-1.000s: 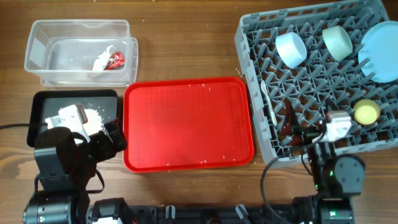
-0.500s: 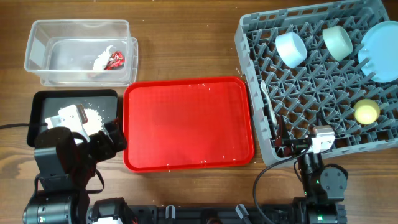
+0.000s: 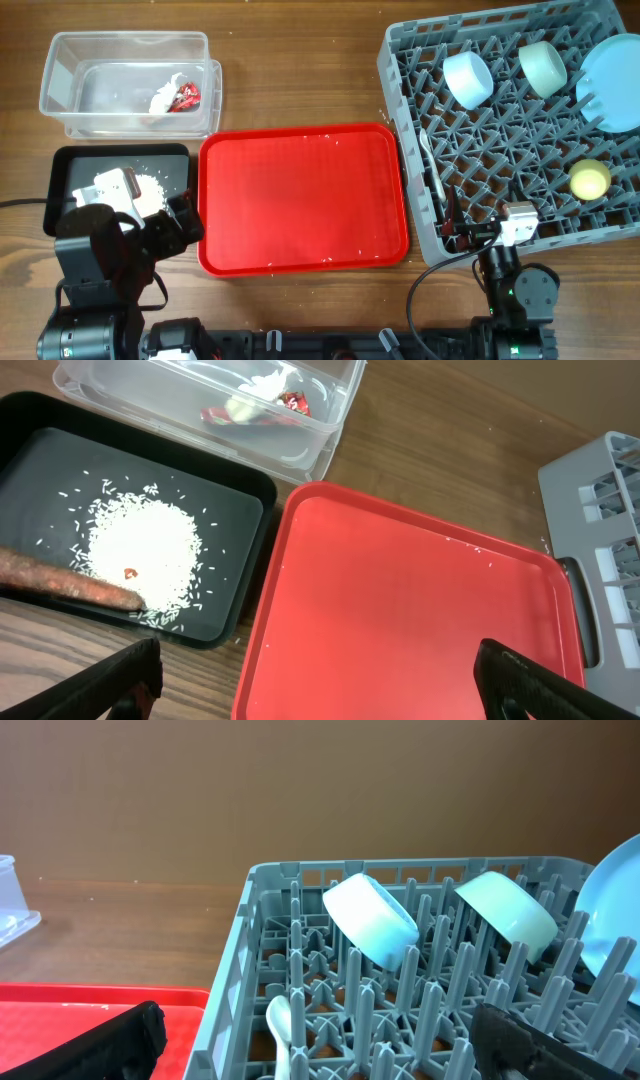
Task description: Sort waste into correct bins and load items into the dishwasher rack
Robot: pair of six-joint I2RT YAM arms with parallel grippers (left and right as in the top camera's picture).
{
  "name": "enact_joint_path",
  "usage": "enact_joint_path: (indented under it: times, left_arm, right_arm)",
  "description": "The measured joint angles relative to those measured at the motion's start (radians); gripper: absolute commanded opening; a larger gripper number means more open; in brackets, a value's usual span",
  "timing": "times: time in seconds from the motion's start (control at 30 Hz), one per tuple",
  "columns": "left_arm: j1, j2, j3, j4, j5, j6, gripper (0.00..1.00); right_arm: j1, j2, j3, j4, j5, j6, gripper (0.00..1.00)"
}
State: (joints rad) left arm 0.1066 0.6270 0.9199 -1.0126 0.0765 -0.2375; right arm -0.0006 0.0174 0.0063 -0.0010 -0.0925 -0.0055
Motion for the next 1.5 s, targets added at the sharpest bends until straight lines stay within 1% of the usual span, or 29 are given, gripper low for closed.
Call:
enact_joint_path:
  times: [0.37,0.5,0.57,0.67,0.77,0.8,0.93,0.97,1.0,1.03,1.1,1.13,1.17,1.2,1.27,1.3,1.4,1.43,1.5]
  left_arm:
    - [0.0,0.0,0.0,0.0,0.0,0.0,1.0]
    - [0.0,-0.032,0.0,0.0,-0.002,0.0,1.0]
    - [0.0,-0.079,-0.009,0.001,-0.012,0.0,1.0]
    - [-0.013,-0.204,-0.081,0.034,-0.031,0.001,1.0]
    - [-0.031,-0.36,-0.28,0.17,-0.035,0.0,1.0]
    - [-0.035,-0.418,-0.36,0.247,-0.035,0.0,1.0]
    - [-0.035,-0.568,-0.568,0.496,-0.035,-0.013,1.0]
    - [-0.035,-0.599,-0.631,0.594,-0.035,-0.016,1.0]
    - [-0.035,-0.608,-0.678,0.673,-0.034,-0.019,1.0]
    - [-0.035,-0.61,-0.703,0.721,-0.034,-0.021,1.0]
    - [-0.035,-0.613,-0.814,0.961,-0.034,-0.023,1.0]
    - [-0.035,-0.613,-0.83,1.002,-0.034,-0.023,1.0]
    - [-0.035,-0.613,-0.867,1.097,-0.034,-0.008,1.0]
    - [-0.037,-0.614,-0.886,1.136,-0.034,0.012,1.0]
    - [-0.037,-0.614,-0.904,1.138,-0.027,0.074,1.0]
    - [-0.037,-0.615,-0.903,1.106,-0.024,0.089,1.0]
    - [-0.037,-0.616,-0.908,0.972,-0.013,0.115,1.0]
    - [-0.037,-0.615,-0.911,0.948,-0.008,0.121,1.0]
    - [-0.039,-0.614,-0.911,0.948,-0.003,0.128,1.0]
  right_arm:
    - [0.0,0.0,0.0,0.0,0.0,0.0,1.0]
    - [0.0,0.0,0.0,0.0,0.0,0.0,1.0]
    - [0.0,0.0,0.0,0.0,0.0,0.0,1.0]
    - [0.0,0.0,0.0,0.0,0.0,0.0,1.0]
    - [0.0,0.0,0.0,0.001,0.0,0.0,1.0]
    - [0.0,0.0,0.0,0.001,0.001,0.0,1.0]
    - [0.0,0.0,0.0,0.0,0.001,0.0,1.0]
    - [0.0,0.0,0.0,0.0,0.001,0.0,1.0]
    - [0.0,0.0,0.0,0.0,0.001,0.0,1.0]
    - [0.0,0.0,0.0,0.001,0.001,0.0,1.0]
    - [0.0,0.0,0.0,0.001,0.001,0.0,1.0]
    - [0.0,0.0,0.0,0.0,0.001,0.0,1.0]
    - [0.0,0.0,0.0,0.001,0.001,0.0,1.0]
    - [0.0,-0.001,0.0,0.0,0.001,0.0,1.0]
    - [0.0,-0.001,0.0,0.001,0.001,0.0,1.0]
    - [0.0,-0.001,0.0,0.0,0.001,0.0,1.0]
    - [0.0,-0.001,0.0,0.0,0.001,0.0,1.0]
    - [0.0,-0.001,0.0,0.0,0.001,0.0,1.0]
    - [0.0,-0.001,0.0,0.0,0.001,0.0,1.0]
